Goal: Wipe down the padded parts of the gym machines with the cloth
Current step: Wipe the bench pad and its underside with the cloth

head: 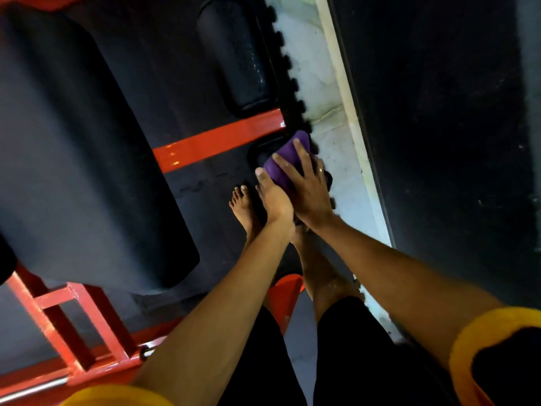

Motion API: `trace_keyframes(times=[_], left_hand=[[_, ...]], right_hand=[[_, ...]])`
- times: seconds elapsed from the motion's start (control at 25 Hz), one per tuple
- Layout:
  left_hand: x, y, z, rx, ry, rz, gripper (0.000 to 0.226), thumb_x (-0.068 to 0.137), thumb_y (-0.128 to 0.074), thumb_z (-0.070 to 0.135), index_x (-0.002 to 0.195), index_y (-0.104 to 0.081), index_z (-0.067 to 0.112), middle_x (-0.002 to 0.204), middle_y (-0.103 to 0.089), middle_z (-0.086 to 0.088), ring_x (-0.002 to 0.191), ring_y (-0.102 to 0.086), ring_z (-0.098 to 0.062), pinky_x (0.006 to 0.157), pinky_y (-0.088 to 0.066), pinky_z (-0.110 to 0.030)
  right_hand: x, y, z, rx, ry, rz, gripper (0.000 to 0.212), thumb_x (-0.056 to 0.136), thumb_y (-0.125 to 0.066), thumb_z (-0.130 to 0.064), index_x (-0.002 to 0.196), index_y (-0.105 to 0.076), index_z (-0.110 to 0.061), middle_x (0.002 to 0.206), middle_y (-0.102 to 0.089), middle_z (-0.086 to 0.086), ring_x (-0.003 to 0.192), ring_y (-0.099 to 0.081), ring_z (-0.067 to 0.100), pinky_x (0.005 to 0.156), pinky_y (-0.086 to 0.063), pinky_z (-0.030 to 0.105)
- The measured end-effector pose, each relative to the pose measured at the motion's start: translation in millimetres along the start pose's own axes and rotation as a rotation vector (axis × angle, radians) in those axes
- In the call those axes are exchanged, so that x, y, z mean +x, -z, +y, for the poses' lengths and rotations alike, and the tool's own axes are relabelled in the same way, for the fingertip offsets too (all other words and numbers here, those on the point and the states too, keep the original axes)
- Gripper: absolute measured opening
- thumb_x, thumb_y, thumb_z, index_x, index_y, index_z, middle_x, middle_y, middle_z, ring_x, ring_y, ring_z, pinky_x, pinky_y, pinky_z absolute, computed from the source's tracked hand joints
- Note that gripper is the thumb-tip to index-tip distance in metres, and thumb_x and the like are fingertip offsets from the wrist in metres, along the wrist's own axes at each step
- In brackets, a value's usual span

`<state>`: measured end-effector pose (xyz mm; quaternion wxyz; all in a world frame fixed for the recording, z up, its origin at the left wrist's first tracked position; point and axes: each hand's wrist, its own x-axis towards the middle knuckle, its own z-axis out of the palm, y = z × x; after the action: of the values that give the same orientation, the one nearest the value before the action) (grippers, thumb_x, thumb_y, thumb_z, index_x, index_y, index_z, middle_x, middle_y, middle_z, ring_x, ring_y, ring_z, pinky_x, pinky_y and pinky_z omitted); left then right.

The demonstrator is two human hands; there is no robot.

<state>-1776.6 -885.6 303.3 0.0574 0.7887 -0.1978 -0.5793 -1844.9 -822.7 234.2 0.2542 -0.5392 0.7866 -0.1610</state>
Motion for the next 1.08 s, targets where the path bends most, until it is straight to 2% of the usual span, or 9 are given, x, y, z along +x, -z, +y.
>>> trace_keyframes(times=[0.12, 0.2, 0.28, 0.32, 0.44, 0.56, 0.76, 0.96, 1.08], left_hand=[[-39.7, 3.0, 22.0, 0.011, 0.026, -0.093, 0.064, 0.109, -0.023, 0.051, 0.159, -0.026, 0.011, 0.166, -0.025, -0.001, 0.153, -0.019, -0.015, 0.105, -0.009, -0.014], [16.2, 5.1, -9.9, 0.013, 0.025, -0.011, 0.087, 0.094, -0.015, 0.082, 0.158, -0.033, 0.026, 0.164, -0.028, 0.007, 0.154, -0.018, -0.015, 0.120, -0.005, -0.022], [40.9, 6.3, -20.4, 0.103, -0.071, 0.076, 0.118, 0.057, -0.008, 0.109, 0.151, -0.041, 0.045, 0.161, -0.035, 0.014, 0.153, -0.024, -0.014, 0.126, -0.014, -0.040], [46.9, 10.5, -21.5, 0.040, -0.065, 0.079, 0.120, 0.051, -0.007, 0.111, 0.147, -0.043, 0.049, 0.158, -0.040, 0.015, 0.151, -0.029, -0.013, 0.125, -0.019, -0.043], [29.6, 22.6, 1.1, -0.044, -0.048, 0.003, 0.105, 0.065, -0.016, 0.103, 0.145, -0.049, 0.042, 0.153, -0.048, 0.008, 0.143, -0.041, -0.019, 0.122, -0.027, -0.048], [28.0, 23.5, 27.6, -0.229, -0.013, -0.016, 0.104, 0.068, -0.030, 0.097, 0.152, -0.041, 0.037, 0.158, -0.042, 0.003, 0.143, -0.043, -0.022, 0.121, -0.030, -0.050], [8.2, 26.7, 100.8, -0.270, -0.095, 0.012, 0.069, 0.102, -0.024, 0.067, 0.152, -0.043, 0.023, 0.149, -0.050, -0.001, 0.133, -0.049, -0.021, 0.118, -0.033, -0.041], [38.3, 17.4, 145.5, -0.245, -0.095, -0.042, 0.074, 0.098, -0.025, 0.074, 0.154, -0.040, 0.028, 0.158, -0.040, -0.003, 0.142, -0.041, -0.024, 0.120, -0.031, -0.047], [109.5, 4.1, 144.2, -0.311, -0.066, -0.084, 0.112, 0.058, -0.032, 0.106, 0.148, -0.045, 0.040, 0.155, -0.047, 0.002, 0.139, -0.047, -0.025, 0.116, -0.037, -0.053]], right_hand=[[50.0, 17.4, -2.8, 0.085, -0.090, -0.123, 0.071, 0.097, -0.064, -0.033, 0.158, -0.028, -0.042, 0.170, -0.002, 0.013, 0.150, -0.016, 0.050, 0.113, -0.033, 0.065], [57.5, 22.2, 1.2, 0.240, -0.278, -0.206, 0.079, 0.095, -0.063, -0.040, 0.159, -0.018, -0.045, 0.169, -0.011, 0.014, 0.149, -0.019, 0.049, 0.117, -0.030, 0.063], [48.1, 27.8, 10.5, 0.362, -0.362, -0.215, 0.074, 0.096, -0.063, -0.034, 0.160, -0.025, -0.039, 0.161, -0.034, 0.013, 0.144, -0.035, 0.042, 0.118, -0.034, 0.053], [47.7, 33.6, 15.6, 0.412, -0.385, -0.184, 0.068, 0.098, -0.062, -0.026, 0.159, -0.032, -0.033, 0.157, -0.043, 0.011, 0.142, -0.042, 0.037, 0.117, -0.037, 0.046], [54.2, 56.4, 18.4, 0.478, -0.425, -0.132, 0.057, 0.101, -0.056, -0.020, 0.155, -0.039, -0.027, 0.149, -0.056, 0.004, 0.136, -0.052, 0.027, 0.113, -0.043, 0.042], [62.4, 69.8, 6.0, 0.485, -0.370, -0.118, 0.056, 0.102, -0.057, -0.026, 0.155, -0.038, -0.028, 0.147, -0.057, 0.002, 0.133, -0.055, 0.025, 0.109, -0.046, 0.043], [86.8, 84.2, -19.1, 0.525, -0.326, -0.106, 0.058, 0.102, -0.059, -0.027, 0.156, -0.036, -0.028, 0.152, -0.053, 0.001, 0.137, -0.052, 0.024, 0.111, -0.045, 0.044], [114.2, 79.2, -31.6, 0.459, -0.325, -0.142, 0.066, 0.100, -0.059, -0.033, 0.159, -0.028, -0.034, 0.159, -0.044, -0.001, 0.141, -0.047, 0.024, 0.113, -0.044, 0.048], [137.3, 74.2, -41.6, 0.417, -0.332, -0.107, 0.071, 0.099, -0.063, -0.031, 0.160, -0.027, -0.035, 0.160, -0.042, 0.000, 0.142, -0.046, 0.025, 0.111, -0.045, 0.047]])
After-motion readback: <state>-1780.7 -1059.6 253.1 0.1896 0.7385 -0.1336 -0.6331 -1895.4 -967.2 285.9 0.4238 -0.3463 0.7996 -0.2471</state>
